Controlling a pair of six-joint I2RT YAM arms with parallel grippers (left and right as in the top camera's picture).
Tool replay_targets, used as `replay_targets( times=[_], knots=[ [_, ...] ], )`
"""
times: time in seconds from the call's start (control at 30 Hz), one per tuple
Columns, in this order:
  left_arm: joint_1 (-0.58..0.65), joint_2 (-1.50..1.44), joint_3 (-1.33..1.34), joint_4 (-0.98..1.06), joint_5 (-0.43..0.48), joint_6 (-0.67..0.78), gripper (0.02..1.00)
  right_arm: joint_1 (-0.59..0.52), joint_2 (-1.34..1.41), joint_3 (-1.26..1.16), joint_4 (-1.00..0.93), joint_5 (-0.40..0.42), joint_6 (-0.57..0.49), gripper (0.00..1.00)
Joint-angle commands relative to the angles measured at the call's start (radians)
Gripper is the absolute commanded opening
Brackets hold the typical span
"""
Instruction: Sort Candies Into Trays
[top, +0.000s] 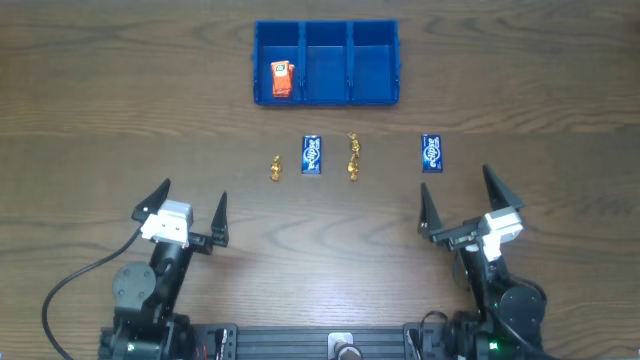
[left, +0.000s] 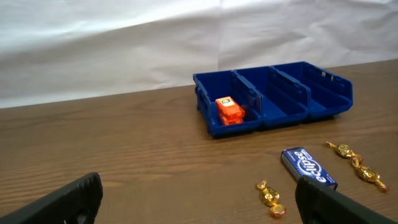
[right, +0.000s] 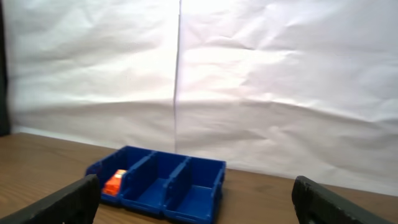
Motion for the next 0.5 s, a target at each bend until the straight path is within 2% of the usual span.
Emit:
replay_targets(
  times=[0.03, 0.17, 0.3, 0.5],
  knots=[
    [0.006, -0.005, -0.011, -0.053, 0.01, 0.006, 0.996, 0.002, -0.007, 0.036, 0.004, -0.038, 0.077, 0.998],
    [0.006, -0.005, -0.011, -0.053, 0.01, 0.006, 0.993, 0.002, -0.007, 0.076, -0.015, -0.085, 0.092, 0.998],
    [0.006, -0.005, -0.011, -0.053, 0.01, 0.006, 0.996, -0.002, 0.012, 0.155, -0.12, -0.085, 0.096, 0.998],
    [0.006, -0.005, -0.011, -0.053, 0.01, 0.006, 0.993, -0.004, 0.21, 0.38, -0.234, -0.101, 0.053, 0.998]
  ],
)
